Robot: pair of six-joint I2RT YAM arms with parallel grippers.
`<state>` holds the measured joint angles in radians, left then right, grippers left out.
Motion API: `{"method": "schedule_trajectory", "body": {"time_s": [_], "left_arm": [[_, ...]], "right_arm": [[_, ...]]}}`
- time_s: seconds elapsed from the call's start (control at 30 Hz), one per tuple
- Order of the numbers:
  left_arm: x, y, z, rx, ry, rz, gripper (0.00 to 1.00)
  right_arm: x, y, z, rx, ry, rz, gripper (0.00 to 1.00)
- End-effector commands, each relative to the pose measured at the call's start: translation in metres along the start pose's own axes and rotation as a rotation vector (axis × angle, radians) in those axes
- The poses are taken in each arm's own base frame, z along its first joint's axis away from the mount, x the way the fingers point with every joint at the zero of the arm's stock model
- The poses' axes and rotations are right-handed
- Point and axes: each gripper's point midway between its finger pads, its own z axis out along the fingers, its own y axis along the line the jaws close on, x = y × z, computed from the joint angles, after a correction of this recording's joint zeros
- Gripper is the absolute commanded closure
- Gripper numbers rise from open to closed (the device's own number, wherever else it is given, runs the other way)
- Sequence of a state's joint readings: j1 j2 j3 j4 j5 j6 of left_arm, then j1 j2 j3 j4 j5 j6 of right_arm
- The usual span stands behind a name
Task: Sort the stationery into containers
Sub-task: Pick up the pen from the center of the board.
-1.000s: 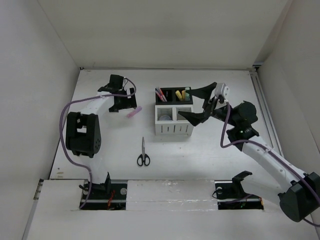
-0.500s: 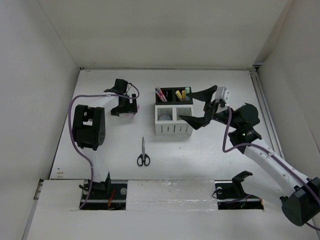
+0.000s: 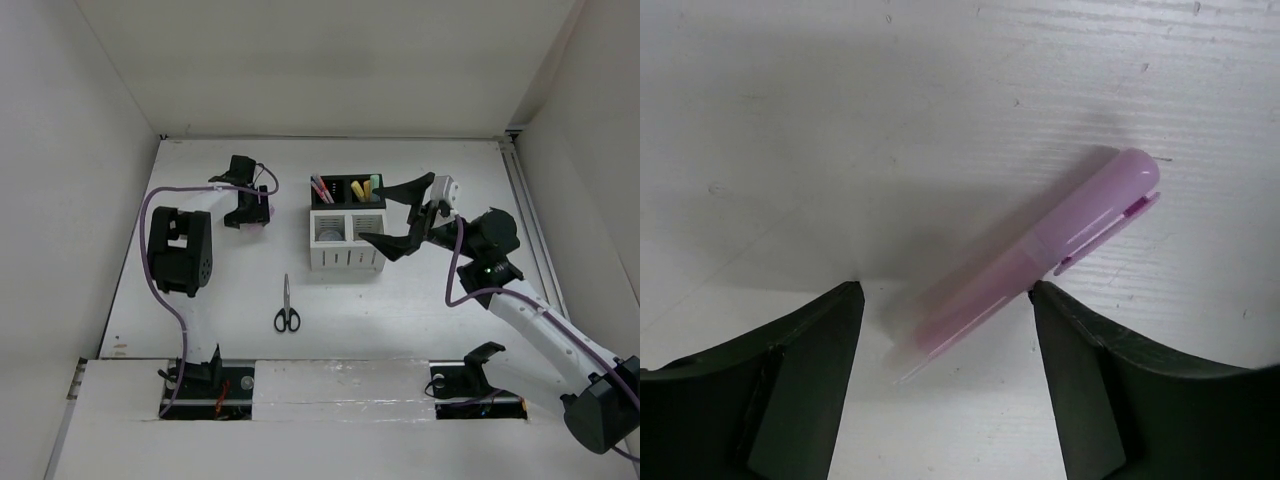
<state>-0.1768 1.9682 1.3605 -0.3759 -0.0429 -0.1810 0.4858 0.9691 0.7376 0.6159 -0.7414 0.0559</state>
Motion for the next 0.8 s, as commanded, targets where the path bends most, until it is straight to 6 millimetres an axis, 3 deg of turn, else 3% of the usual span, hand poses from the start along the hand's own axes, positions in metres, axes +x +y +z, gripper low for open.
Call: {"method": "schedule_trajectory", "body": {"time_s": [0.0, 0.07, 0.1, 0.33, 0.47, 0.5, 0.57, 0.6, 0.67, 0.73, 0.77], "left_arm": [[0.007, -0.005, 0.011, 0.018, 0.043, 0.001, 0.38], [0.013, -0.004, 0.015, 0.012, 0.066, 0.002, 0.43], [0.016, -0.003, 0.018, 0.010, 0.076, 0.003, 0.57], [0.027, 0.002, 0.021, -0.025, 0.108, -0.022, 1.00], [0.032, 0.004, 0.018, -0.030, 0.124, -0.020, 1.00], [0.024, 0.000, 0.012, -0.012, 0.103, -0.032, 1.00], [0.009, -0.003, -0.007, 0.000, 0.060, -0.046, 1.00], [0.000, -0.004, -0.019, 0.007, 0.032, -0.049, 1.00], [-0.026, -0.008, -0.059, 0.040, -0.079, -0.079, 1.00], [-0.036, -0.006, -0.088, 0.047, -0.146, -0.101, 1.00], [-0.045, -0.018, -0.122, 0.077, -0.228, -0.080, 1.00]], "right_arm": [[-0.009, 0.007, -0.001, -0.026, -0.026, -0.037, 0.00], [-0.009, 0.007, -0.001, -0.026, -0.026, -0.037, 0.00], [-0.009, 0.007, -0.001, -0.026, -0.026, -0.037, 0.00], [-0.009, 0.004, -0.002, -0.005, -0.021, -0.049, 0.00], [-0.011, -0.001, -0.003, 0.027, -0.023, -0.049, 0.00], [-0.009, -0.003, -0.004, 0.038, -0.015, -0.041, 0.00], [-0.007, -0.009, -0.004, 0.081, -0.010, -0.023, 0.00], [-0.002, -0.024, -0.006, 0.158, 0.001, 0.004, 0.00], [0.004, -0.038, -0.007, 0.227, 0.011, 0.066, 0.00], [0.000, -0.053, -0.009, 0.282, 0.002, 0.099, 0.00], [0.009, -0.056, -0.008, 0.284, 0.018, 0.129, 0.00]]}}
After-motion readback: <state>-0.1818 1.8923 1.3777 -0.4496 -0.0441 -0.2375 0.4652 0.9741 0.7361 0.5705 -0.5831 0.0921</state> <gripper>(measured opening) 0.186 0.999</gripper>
